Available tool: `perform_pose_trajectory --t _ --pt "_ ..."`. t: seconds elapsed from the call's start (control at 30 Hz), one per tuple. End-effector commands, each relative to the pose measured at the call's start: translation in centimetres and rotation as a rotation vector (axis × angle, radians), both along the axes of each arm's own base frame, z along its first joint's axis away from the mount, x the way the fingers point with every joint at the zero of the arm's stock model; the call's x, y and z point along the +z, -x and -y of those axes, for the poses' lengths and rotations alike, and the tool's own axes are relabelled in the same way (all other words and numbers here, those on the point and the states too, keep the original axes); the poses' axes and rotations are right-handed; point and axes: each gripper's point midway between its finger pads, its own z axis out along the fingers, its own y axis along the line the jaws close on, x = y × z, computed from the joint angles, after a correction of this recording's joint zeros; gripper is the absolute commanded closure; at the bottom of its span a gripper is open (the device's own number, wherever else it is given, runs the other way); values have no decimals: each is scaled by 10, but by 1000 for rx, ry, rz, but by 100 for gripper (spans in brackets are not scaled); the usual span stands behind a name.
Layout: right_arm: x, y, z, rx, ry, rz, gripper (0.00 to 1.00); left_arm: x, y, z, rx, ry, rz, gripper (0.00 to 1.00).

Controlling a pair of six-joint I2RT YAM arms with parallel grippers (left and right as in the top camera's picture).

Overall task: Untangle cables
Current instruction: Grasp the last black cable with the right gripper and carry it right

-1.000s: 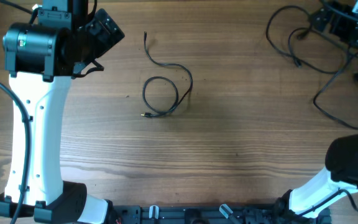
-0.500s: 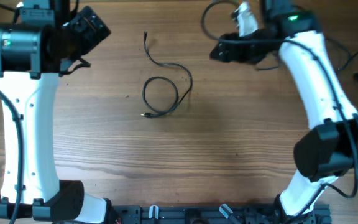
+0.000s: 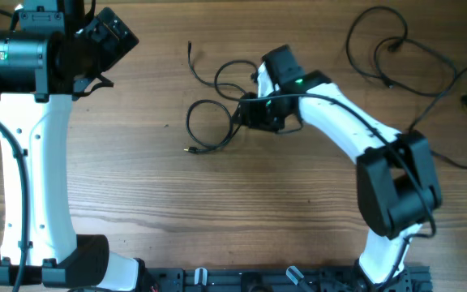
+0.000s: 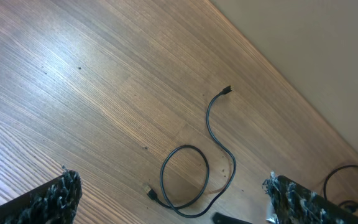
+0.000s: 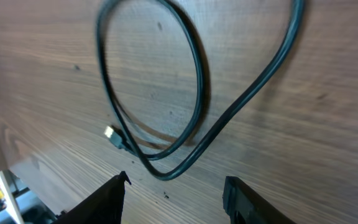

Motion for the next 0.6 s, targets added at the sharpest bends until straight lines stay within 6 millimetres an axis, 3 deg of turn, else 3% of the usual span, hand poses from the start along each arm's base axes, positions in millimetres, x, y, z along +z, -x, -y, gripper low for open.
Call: perform_pose_trajectory --t 0.0,0.13,0.2,0.23,0.3,0.37,0.43,0.5,0.53,0.57 --pt "-31 9 -8 -27 41 -69 47 -3 -3 0 -12 -5 -8 0" --pt "-53 9 -14 -36 47 -94 52 -3 -2 -1 -12 -6 -11 0" --pt "-53 4 -17 -32 36 -69 63 -4 -2 0 -12 -5 -12 0" --pt "-51 -3 -20 -25 19 -36 78 -4 -2 -1 -12 -6 -12 0" --pt "-45 -10 -27 14 -17 20 96 -4 -2 -1 -12 -6 -12 0" --pt "-35 -13 -30 52 -37 62 96 -4 -2 -1 -11 -6 -14 0" --pt "-5 -22 -25 86 -50 139 96 -4 -1 -1 -12 -6 -17 0" --pt "39 -32 -13 74 -71 215 96 -4 -1 -1 -11 -6 -17 0" --pt "61 -36 -4 59 -83 254 96 -4 -1 -1 -12 -6 -17 0" --pt "97 -40 13 33 -98 320 96 -4 -1 -1 -12 -6 -17 0"
